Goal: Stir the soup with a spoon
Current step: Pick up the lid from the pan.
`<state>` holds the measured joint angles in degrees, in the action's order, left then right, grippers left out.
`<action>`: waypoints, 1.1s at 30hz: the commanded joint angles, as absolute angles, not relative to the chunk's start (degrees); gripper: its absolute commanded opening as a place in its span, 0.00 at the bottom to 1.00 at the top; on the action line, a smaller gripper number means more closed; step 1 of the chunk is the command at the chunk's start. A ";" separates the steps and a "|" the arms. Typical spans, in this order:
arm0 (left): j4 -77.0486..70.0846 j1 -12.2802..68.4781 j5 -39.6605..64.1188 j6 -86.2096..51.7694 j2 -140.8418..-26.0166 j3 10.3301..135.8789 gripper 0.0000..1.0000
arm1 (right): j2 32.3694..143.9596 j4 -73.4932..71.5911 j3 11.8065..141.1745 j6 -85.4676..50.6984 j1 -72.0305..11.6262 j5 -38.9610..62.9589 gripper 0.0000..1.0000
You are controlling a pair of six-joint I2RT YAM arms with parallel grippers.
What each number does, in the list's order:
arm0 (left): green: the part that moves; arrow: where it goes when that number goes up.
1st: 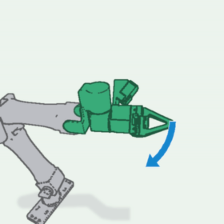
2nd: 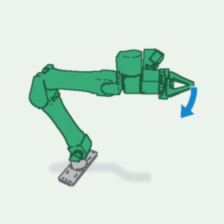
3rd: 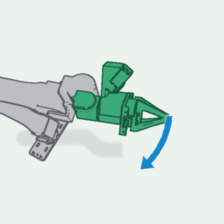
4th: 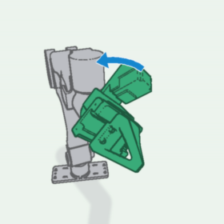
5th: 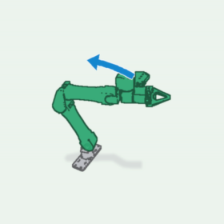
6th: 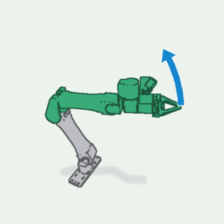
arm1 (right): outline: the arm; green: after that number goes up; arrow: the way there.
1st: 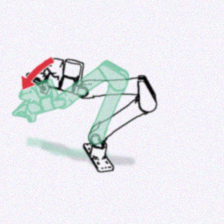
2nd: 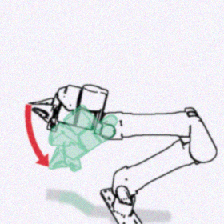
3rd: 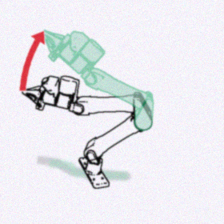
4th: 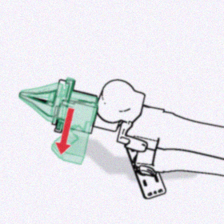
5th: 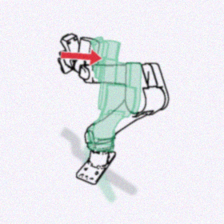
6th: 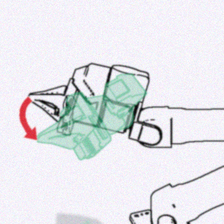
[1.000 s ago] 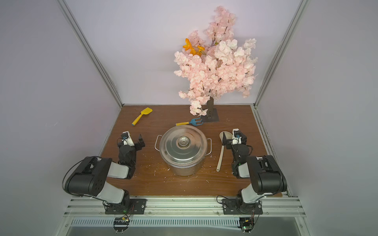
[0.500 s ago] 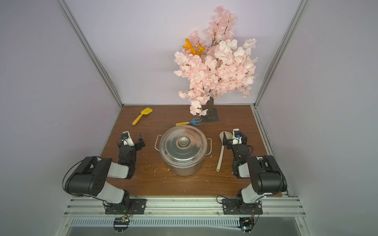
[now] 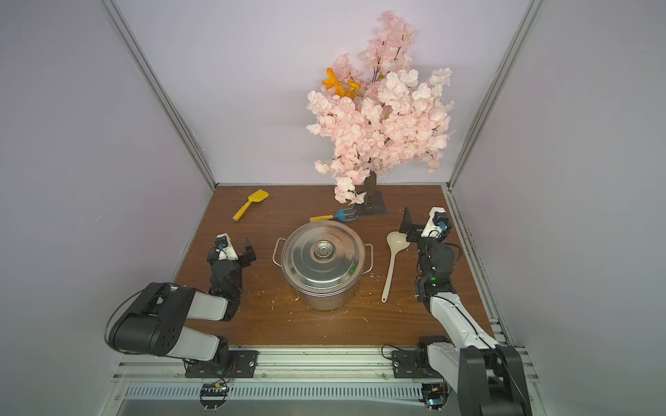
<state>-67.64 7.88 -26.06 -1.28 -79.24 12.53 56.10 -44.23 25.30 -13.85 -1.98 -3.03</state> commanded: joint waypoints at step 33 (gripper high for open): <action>25.91 61.05 -31.46 -30.10 -70.72 69.05 1.00 | 43.88 5.45 37.94 -39.45 -20.30 -1.13 0.99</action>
<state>21.78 59.51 -26.89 -31.55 -68.05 66.87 45.10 3.55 37.78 -39.53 -20.01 0.95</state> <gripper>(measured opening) 0.998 0.985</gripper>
